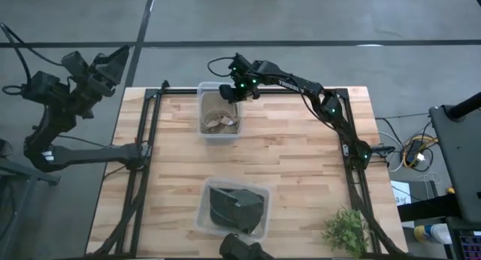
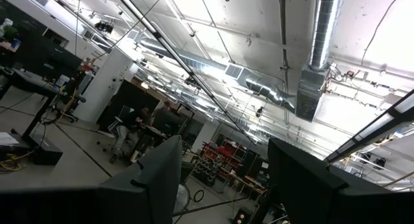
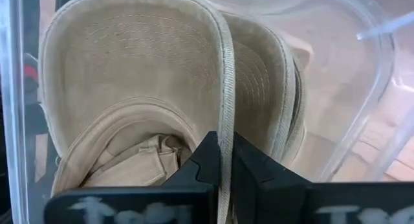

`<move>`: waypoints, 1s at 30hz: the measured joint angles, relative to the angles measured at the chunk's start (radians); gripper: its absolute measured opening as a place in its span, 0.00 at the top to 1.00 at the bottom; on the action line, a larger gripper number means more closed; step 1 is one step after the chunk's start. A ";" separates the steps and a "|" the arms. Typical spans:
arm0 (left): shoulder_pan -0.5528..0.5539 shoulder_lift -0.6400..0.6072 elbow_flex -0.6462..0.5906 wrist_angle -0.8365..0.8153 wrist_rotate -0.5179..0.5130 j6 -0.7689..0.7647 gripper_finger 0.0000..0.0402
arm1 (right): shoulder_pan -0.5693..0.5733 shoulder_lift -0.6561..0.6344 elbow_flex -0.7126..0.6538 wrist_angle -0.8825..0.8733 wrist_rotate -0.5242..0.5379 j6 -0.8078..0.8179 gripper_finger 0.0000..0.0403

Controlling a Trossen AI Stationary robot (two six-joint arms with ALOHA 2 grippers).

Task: Pick & Place hat
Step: Put the brown cap into the top transparent bin

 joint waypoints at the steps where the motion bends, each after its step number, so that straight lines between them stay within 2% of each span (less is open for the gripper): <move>1: 0.000 0.000 0.000 0.000 0.000 0.000 0.45 | 0.002 0.000 0.001 0.006 0.003 -0.002 0.97; 8: 0.000 0.000 0.000 0.000 -0.001 0.000 0.45 | 0.005 0.001 0.032 0.010 0.007 -0.003 0.94; 12: 0.000 0.000 0.000 0.000 -0.001 0.000 0.45 | 0.006 0.001 0.050 0.013 0.008 -0.005 0.89; 15: 0.000 0.000 0.000 0.000 -0.002 0.000 0.45 | 0.006 0.001 0.066 0.018 -0.002 -0.005 0.82; 24: 0.000 0.000 0.000 0.000 -0.005 0.000 0.45 | 0.008 -0.040 0.066 0.054 -0.031 -0.068 0.52; 30: 0.000 0.001 0.000 0.000 -0.005 0.004 0.45 | 0.008 -0.096 0.068 0.075 -0.038 -0.112 0.43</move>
